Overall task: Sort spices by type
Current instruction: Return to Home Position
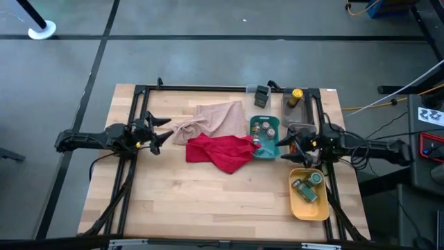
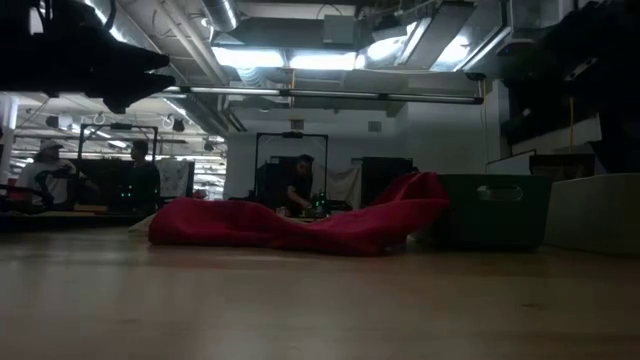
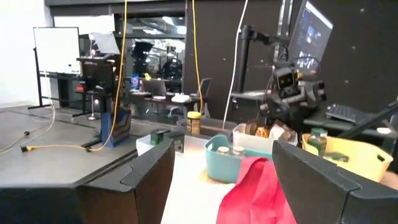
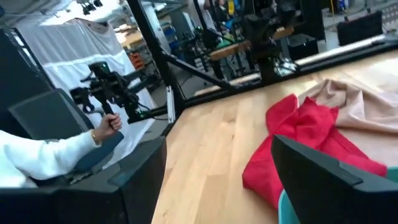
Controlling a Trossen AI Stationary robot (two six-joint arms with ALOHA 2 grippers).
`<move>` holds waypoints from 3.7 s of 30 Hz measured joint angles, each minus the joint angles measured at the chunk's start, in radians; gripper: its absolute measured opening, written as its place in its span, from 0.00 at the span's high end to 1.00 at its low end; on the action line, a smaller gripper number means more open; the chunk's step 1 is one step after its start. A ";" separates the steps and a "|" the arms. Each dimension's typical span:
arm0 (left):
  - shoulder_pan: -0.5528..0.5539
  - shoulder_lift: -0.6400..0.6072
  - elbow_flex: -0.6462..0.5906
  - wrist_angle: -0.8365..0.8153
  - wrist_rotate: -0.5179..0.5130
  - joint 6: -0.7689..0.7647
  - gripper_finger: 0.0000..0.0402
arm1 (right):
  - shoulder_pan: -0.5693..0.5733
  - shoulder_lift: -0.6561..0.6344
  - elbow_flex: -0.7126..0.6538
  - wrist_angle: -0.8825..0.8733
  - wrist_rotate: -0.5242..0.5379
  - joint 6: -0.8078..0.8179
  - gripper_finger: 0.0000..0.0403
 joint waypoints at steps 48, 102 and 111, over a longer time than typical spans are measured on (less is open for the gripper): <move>0.000 0.001 0.000 -0.113 0.000 -0.002 0.36 | -0.151 -0.133 -0.067 -0.160 0.017 -0.334 0.28; 0.000 0.001 0.000 -0.114 -0.001 -0.002 0.36 | -0.151 -0.259 -0.069 -0.154 0.026 -0.333 0.28; 0.000 0.001 0.000 -0.114 -0.001 -0.002 0.36 | -0.151 -0.259 -0.069 -0.154 0.026 -0.333 0.28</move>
